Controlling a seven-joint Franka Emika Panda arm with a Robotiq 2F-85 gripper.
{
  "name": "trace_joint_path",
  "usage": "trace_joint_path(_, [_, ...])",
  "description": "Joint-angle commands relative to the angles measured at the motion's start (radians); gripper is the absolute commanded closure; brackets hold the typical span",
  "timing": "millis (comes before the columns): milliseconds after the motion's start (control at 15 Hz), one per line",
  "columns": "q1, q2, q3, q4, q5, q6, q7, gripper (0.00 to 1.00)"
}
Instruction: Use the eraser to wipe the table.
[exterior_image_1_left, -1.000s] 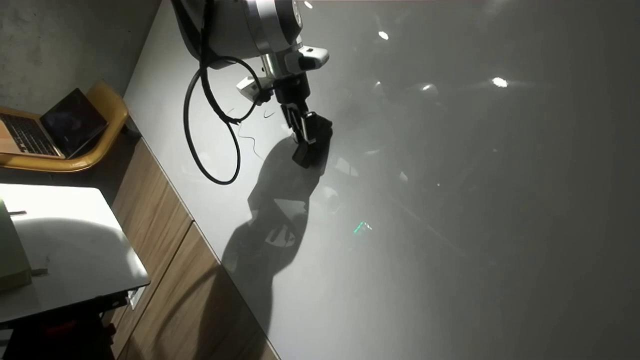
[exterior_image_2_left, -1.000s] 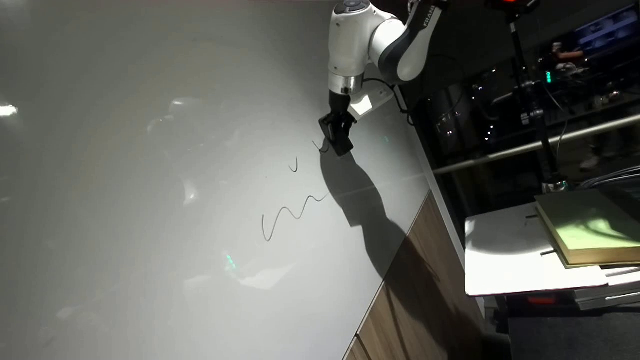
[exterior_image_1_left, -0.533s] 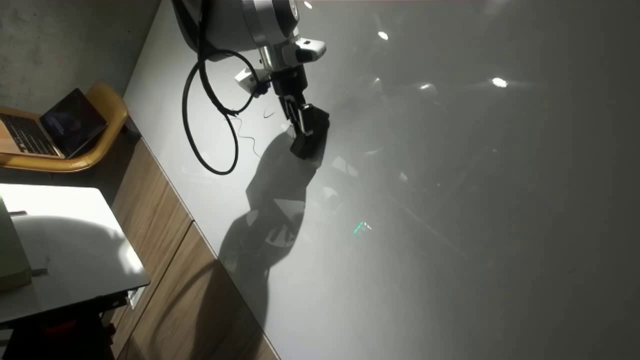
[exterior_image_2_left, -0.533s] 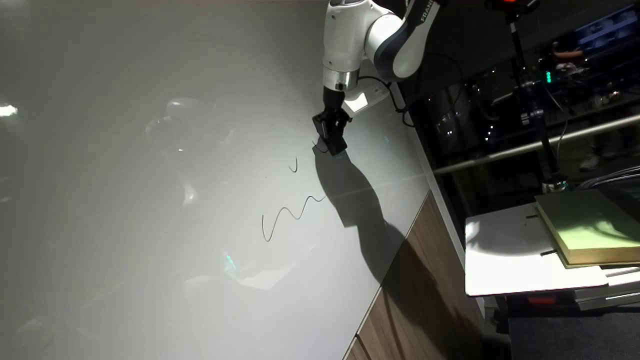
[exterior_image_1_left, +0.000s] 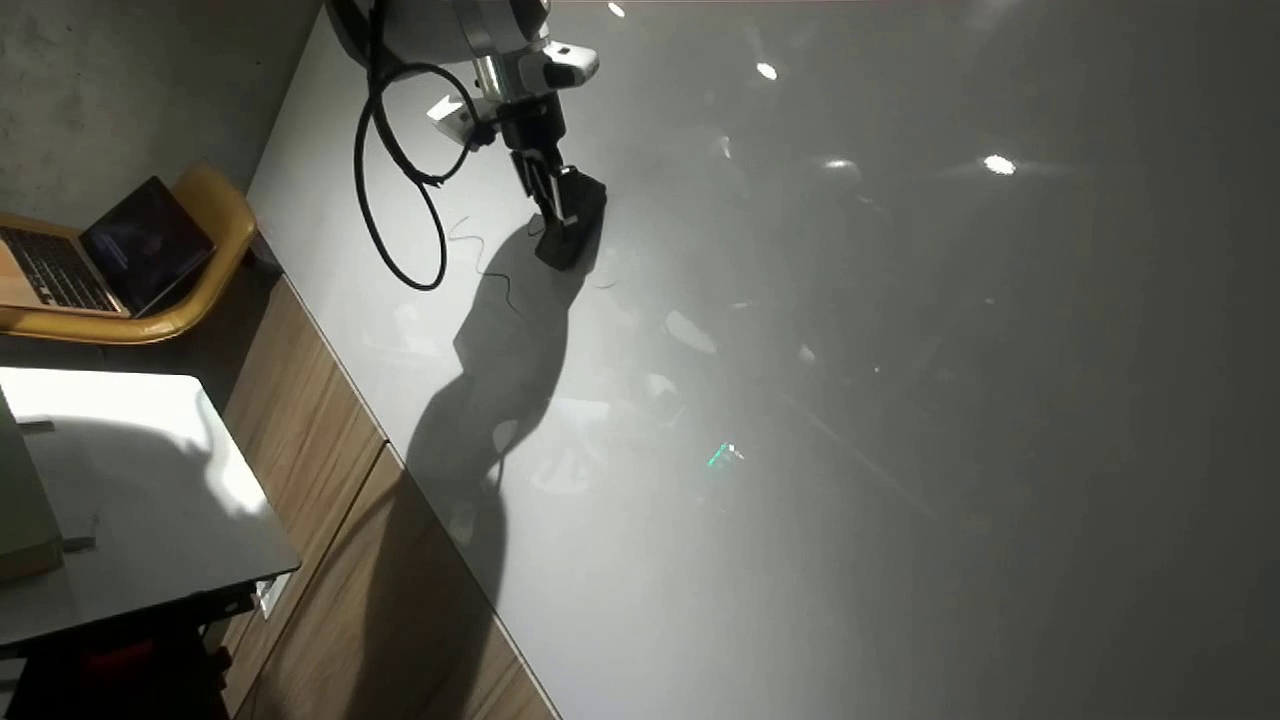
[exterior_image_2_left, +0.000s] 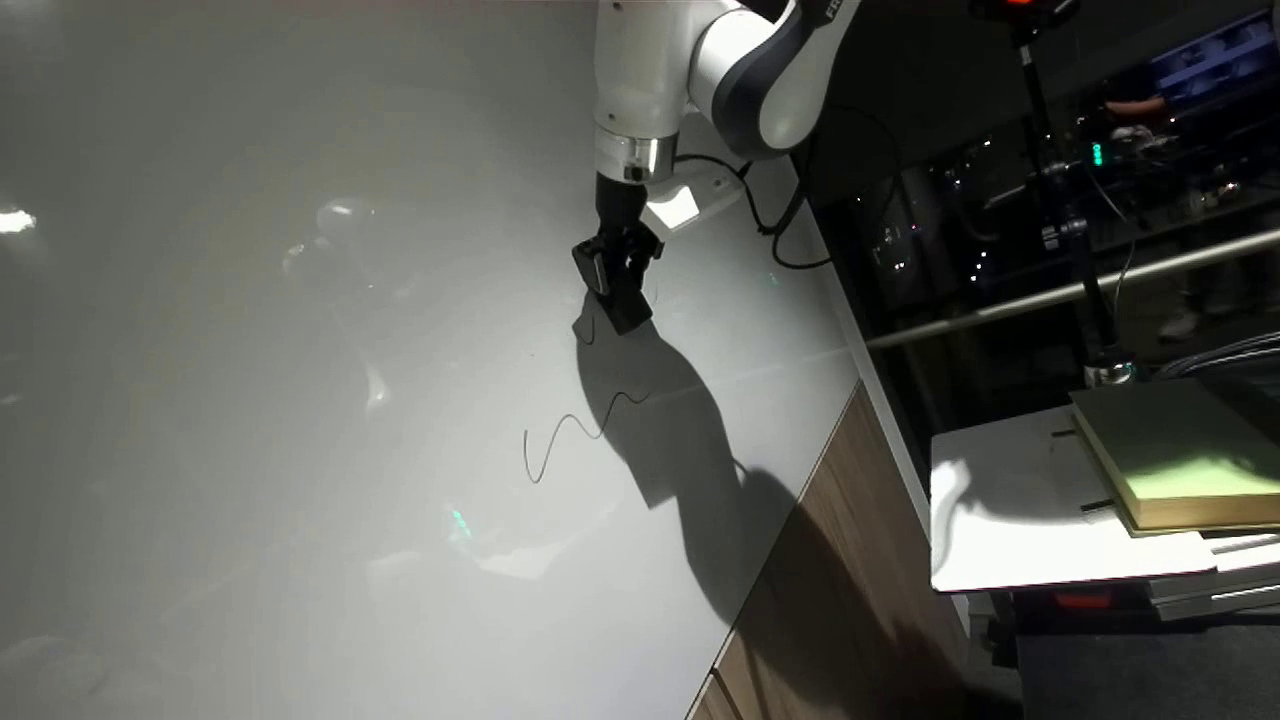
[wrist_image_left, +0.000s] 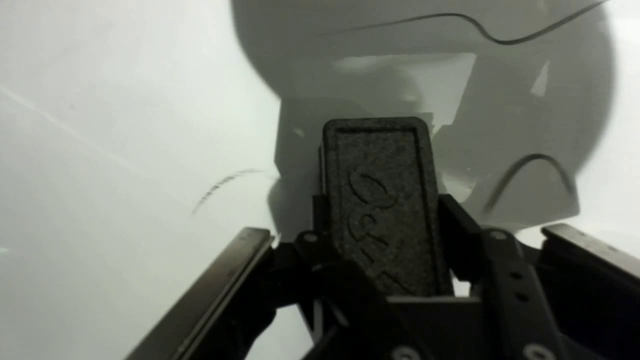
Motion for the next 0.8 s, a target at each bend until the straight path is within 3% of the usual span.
trace_joint_path(0, [0.046, 0.07, 0.049, 0.123, 0.016, -0.031, -0.024, 0.71])
trace_joint_path(733, [0.126, 0.171, 0.135, 0.192, 0.0, -0.052, 0.003, 0.71])
